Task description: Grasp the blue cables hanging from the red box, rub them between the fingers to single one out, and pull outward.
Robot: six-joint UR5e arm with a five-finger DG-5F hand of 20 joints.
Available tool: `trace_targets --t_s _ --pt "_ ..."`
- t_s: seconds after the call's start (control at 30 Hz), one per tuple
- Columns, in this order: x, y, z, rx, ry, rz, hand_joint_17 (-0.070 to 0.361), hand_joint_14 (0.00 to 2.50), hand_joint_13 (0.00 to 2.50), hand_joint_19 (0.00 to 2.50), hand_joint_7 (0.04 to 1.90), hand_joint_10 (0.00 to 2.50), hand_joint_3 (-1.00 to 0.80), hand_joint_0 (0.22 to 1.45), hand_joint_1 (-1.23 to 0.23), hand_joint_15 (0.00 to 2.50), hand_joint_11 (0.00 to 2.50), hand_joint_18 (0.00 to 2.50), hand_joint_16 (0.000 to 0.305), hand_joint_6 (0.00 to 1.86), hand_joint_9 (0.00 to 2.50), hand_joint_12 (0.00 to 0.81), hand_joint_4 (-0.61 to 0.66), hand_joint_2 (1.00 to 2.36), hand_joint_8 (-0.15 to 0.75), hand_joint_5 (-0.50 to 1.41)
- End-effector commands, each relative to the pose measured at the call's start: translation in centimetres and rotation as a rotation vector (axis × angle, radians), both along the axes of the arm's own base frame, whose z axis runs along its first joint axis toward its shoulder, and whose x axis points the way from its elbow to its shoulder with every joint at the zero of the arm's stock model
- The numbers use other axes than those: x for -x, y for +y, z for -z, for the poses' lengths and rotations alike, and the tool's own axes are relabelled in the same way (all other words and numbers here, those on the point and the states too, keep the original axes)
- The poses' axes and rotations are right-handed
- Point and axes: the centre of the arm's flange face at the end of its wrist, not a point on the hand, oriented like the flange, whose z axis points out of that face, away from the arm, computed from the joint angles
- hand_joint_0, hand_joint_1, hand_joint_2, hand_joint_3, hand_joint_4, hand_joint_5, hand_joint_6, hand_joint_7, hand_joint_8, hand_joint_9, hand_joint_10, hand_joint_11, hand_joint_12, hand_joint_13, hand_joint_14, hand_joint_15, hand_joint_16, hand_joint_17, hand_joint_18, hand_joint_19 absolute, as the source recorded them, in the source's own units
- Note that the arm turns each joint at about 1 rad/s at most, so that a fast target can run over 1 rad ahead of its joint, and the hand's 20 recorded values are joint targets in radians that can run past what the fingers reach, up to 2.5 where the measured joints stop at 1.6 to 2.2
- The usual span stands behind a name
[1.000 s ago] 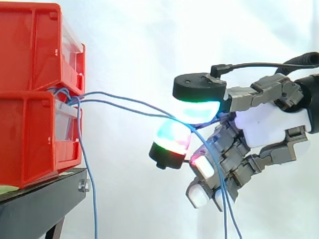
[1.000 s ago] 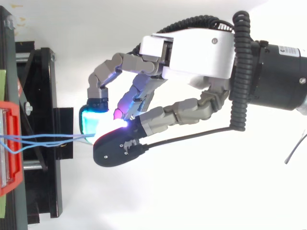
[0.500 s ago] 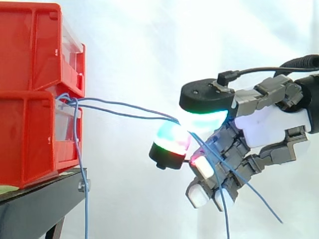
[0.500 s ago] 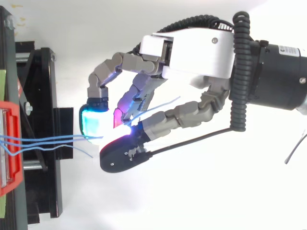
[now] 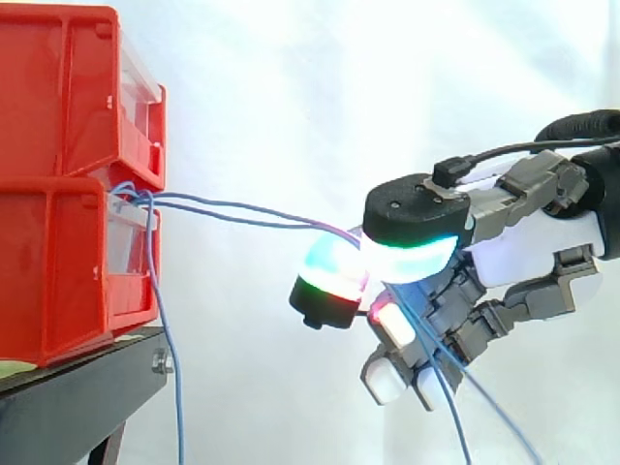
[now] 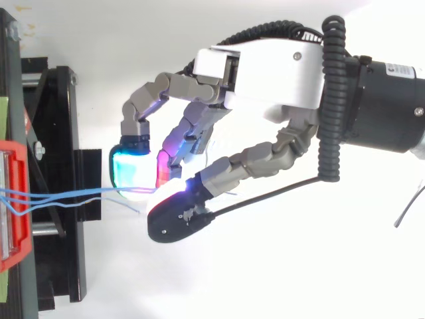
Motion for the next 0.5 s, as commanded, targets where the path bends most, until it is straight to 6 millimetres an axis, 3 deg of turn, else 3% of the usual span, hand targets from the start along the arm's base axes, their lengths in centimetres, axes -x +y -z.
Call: trace_targets --t_s 0.0,0.47 --pt "0.01 0.0 0.01 0.0 0.0 0.0 0.111 0.02 0.87 0.53 0.92 0.02 -0.46 0.67 -0.86 0.43 0.64 0.81 0.049 0.87 1.01 0.376 0.05 1.0 0.289 -0.15" --pt "-0.01 0.02 0.13 0.001 0.002 -0.002 0.112 0.02 0.91 0.55 0.97 0.02 -0.46 0.6 -0.6 0.44 0.63 0.85 0.05 0.85 1.08 0.376 0.05 1.0 0.302 -0.13"
